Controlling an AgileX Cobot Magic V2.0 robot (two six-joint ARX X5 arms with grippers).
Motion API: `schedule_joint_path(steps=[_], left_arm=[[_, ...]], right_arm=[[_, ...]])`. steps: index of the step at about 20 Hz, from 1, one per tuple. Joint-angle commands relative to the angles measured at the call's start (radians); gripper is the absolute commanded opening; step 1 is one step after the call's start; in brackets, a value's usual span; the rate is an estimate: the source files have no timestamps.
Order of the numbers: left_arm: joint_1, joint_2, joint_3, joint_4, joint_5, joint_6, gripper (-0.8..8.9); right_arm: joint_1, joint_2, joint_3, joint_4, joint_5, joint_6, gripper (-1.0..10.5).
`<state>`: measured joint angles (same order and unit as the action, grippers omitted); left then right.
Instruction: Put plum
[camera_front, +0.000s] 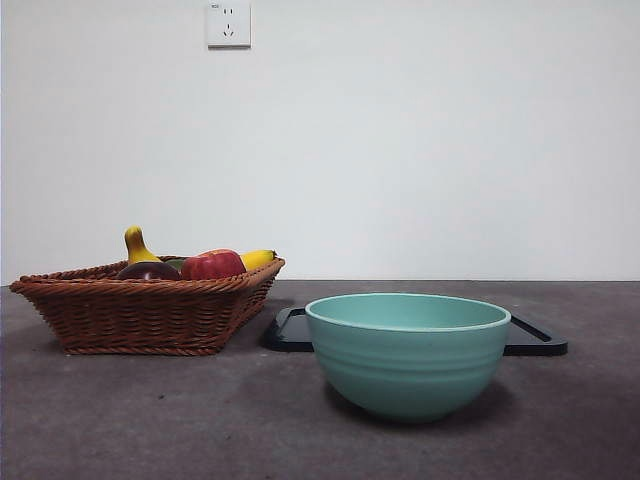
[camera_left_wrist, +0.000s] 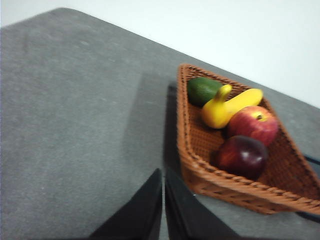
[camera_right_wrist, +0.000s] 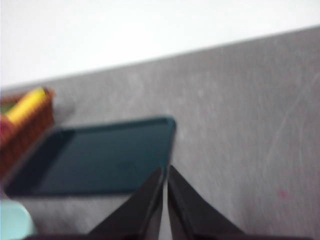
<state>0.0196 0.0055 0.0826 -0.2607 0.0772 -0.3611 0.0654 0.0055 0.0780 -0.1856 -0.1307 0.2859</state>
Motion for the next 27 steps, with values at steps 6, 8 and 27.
schedule_joint_path(steps=[6,8,27], left_arm=[[0.002,0.059,0.212,-0.094,0.005,-0.026,0.09],[0.003,0.096,0.277,-0.135,0.023,-0.023,0.09],[-0.023,0.579,0.763,-0.584,0.453,0.328,0.09]], right_arm=[[0.001,0.064,0.223,-0.105,-0.005,0.046,0.0],[0.001,0.109,0.293,-0.15,-0.03,0.035,0.0],[0.005,0.68,0.87,-0.719,-0.406,-0.292,0.0]])
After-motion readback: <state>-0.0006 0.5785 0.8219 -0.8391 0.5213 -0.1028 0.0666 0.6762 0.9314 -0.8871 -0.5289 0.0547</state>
